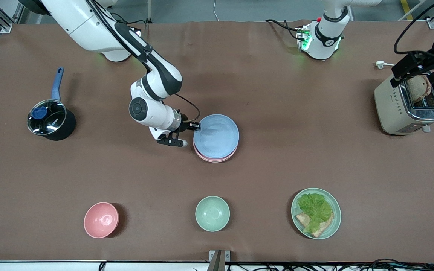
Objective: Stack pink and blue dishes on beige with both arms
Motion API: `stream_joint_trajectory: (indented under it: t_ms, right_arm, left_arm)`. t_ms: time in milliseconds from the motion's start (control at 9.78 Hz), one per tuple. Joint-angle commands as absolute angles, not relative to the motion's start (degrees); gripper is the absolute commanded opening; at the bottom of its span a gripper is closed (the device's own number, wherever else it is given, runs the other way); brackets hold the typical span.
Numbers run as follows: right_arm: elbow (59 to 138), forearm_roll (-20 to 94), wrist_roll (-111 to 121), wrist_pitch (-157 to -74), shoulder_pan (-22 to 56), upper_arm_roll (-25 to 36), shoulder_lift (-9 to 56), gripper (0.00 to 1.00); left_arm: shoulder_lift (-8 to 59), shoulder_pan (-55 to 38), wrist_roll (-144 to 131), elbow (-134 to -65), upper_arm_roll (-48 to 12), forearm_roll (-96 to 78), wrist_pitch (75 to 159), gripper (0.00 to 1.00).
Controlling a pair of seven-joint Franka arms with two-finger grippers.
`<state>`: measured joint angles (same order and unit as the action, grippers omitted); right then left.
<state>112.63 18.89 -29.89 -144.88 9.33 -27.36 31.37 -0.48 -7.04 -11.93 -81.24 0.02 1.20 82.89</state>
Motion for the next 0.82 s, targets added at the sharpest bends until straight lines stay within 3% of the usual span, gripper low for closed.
stream_joint_trajectory:
  t_ms: [0, 307, 716]
  right_arm:
    - [112.59, 14.27, -30.15, -143.71, 7.57, -27.42, 25.26, 1.00]
    - [111.02, 1.00, -30.50, -125.14, -0.24, -26.72, 10.35, 1.00]
    - [100.58, -1.58, -28.32, -107.88, -1.06, -9.37, 0.89, 1.00]
  left_arm:
    - [0.97, -6.16, -11.51, -81.73, -0.70, 1.84, 81.30, 1.00]
    - [0.36, -5.63, -10.38, -81.82, -0.79, 0.89, 81.47, 1.00]
    - [-0.79, -2.28, -7.91, -82.53, -3.95, 0.62, 82.70, 1.00]
